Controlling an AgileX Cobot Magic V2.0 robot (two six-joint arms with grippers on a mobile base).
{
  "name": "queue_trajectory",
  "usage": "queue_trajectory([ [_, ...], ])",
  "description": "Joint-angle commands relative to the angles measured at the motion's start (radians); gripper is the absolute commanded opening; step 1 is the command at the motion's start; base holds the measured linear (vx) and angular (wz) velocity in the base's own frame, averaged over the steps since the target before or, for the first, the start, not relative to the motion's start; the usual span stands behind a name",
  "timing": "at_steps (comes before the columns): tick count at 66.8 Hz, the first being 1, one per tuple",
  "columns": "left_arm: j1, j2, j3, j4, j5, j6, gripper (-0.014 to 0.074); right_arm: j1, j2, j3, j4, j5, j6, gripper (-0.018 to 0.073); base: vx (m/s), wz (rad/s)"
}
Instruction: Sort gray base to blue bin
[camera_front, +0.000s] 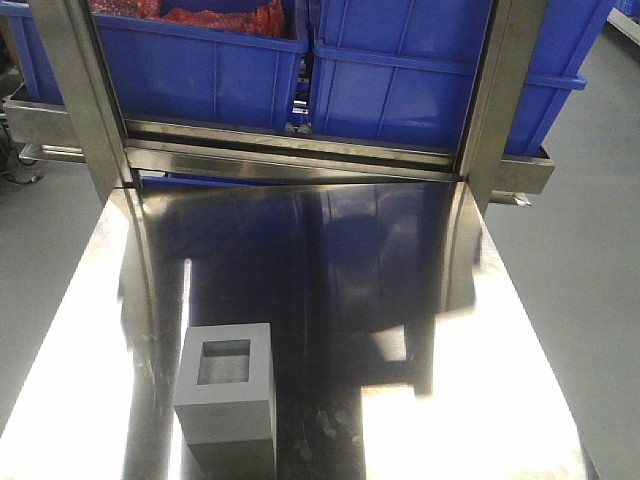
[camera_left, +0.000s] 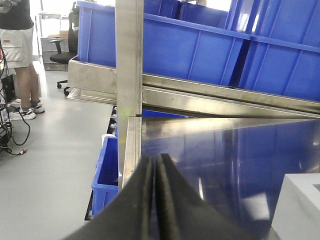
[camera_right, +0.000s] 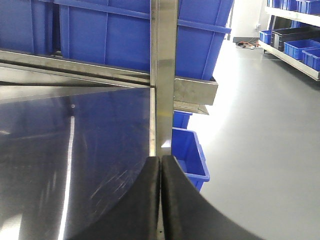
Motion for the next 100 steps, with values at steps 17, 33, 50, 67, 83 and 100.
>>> queue_trajectory([
  [17,0.003,-0.015,-0.012,0.0,-0.069,-0.007,-0.0007,-0.005,-0.008,0.006,-0.008,-0.072,-0.007,-0.0005,0.0,0.0],
  [33,0.003,-0.015,-0.012,0.0,-0.069,-0.007,-0.0007,-0.005,-0.008,0.006,-0.008,-0.073,-0.007,-0.0005,0.0,0.0],
  [50,0.003,-0.015,-0.012,0.0,-0.069,-0.007,-0.0007,-0.005,-0.008,0.006,-0.008,-0.073,-0.007,-0.0005,0.0,0.0],
  [67,0.003,-0.015,-0.012,0.0,-0.069,-0.007,-0.0007,-0.005,-0.008,0.006,-0.008,-0.073,-0.007,-0.0005,0.0,0.0],
  [83,0.003,-0.015,-0.021,-0.001,-0.108,-0.007,-0.0007,-0.005,-0.008,0.006,-0.008,-0.073,-0.007,-0.0005,0.0,0.0],
  [100,0.003,0.031,-0.13,-0.042,-0.093,-0.008,-0.0007,-0.005,-0.008,0.006,-0.008,-0.071,-0.007,-0.0005,0.0,0.0],
])
